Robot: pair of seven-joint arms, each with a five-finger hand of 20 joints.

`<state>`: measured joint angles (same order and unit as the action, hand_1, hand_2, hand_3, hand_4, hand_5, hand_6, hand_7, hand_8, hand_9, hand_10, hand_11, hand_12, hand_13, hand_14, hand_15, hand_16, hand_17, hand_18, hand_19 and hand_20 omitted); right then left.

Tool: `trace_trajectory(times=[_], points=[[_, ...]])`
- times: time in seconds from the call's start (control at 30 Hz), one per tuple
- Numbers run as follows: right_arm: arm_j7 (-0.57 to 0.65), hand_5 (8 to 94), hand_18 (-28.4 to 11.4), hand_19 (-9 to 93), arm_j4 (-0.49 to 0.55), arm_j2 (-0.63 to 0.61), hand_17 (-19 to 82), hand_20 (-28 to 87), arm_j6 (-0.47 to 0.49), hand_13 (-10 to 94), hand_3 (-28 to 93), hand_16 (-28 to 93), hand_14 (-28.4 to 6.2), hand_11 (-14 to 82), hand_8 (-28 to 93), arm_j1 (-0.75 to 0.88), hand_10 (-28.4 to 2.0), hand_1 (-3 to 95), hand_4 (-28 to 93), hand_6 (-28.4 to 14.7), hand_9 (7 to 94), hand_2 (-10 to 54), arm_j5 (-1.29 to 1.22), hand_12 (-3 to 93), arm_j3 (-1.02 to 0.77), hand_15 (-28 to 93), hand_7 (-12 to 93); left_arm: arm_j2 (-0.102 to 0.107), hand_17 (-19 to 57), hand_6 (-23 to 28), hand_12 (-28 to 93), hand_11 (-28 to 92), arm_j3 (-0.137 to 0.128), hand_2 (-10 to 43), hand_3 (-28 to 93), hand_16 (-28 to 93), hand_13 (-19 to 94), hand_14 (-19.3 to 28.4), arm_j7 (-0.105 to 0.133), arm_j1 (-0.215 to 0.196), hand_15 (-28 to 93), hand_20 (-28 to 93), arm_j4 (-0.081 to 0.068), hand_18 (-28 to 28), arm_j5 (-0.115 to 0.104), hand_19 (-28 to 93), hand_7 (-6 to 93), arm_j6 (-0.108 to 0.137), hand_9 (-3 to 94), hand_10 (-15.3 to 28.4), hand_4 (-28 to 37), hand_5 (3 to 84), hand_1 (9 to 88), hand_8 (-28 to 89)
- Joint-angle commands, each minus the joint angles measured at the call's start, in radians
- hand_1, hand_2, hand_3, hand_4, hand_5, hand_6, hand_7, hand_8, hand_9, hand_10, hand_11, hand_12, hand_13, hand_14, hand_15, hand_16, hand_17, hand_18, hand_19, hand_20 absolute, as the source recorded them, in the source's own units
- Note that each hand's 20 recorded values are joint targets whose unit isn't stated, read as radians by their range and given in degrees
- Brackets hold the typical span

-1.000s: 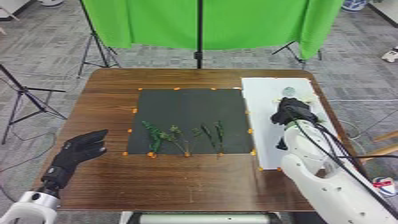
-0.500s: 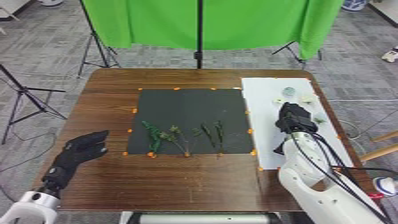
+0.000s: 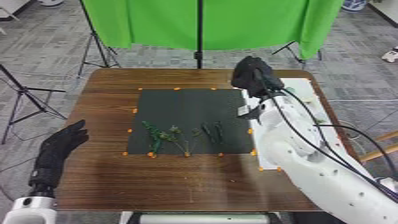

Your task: Arrange flowers

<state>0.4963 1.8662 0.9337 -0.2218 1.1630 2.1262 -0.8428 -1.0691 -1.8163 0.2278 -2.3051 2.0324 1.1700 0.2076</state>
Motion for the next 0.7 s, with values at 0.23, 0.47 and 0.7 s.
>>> trace_trajectory(times=[0.23,0.47,0.7], points=[[-0.289,80.5,-10.3,93,-0.297,0.397,70,58,0.234,94,66,32,1.2,11.8,16,-0.333,-9.0,59.5,-21,-2.5,93.0,-9.5,-0.097,46.8,0.251,62,25,-0.006,13.3,3.6,12,19,0.085,32.0,59,0,37,17.5,0.037,0.040,19,22,-0.043,12.9,-0.029,13,10.7,0.026,40.5,13.4,-28.3,37.2,22.4,-7],[-0.379,81.3,-10.9,93,-0.380,0.475,69,60,0.361,94,67,32,0.7,11.1,15,-0.269,-8.6,57.5,-25,-1.2,93.3,-9.5,-0.080,45.5,0.291,62,25,-0.002,13.7,5.3,12,21,0.113,32.9,55,-1,38,18.4,0.042,0.059,22,22,-0.050,13.3,-0.049,15,8.9,0.067,41.8,14.7,-28.3,38.1,24.9,-6],[-0.378,79.6,-11.7,93,-0.407,0.505,68,61,0.412,93,46,35,-0.1,10.8,14,-0.220,-8.6,65.7,-12,-0.9,90.3,-9.5,-0.058,42.6,0.314,61,24,0.004,13.8,7.9,10,27,0.117,23.4,68,-4,38,19.3,0.060,0.072,29,20,-0.060,13.6,-0.056,18,11.0,0.082,41.9,16.3,-9.0,37.5,34.0,-6]])
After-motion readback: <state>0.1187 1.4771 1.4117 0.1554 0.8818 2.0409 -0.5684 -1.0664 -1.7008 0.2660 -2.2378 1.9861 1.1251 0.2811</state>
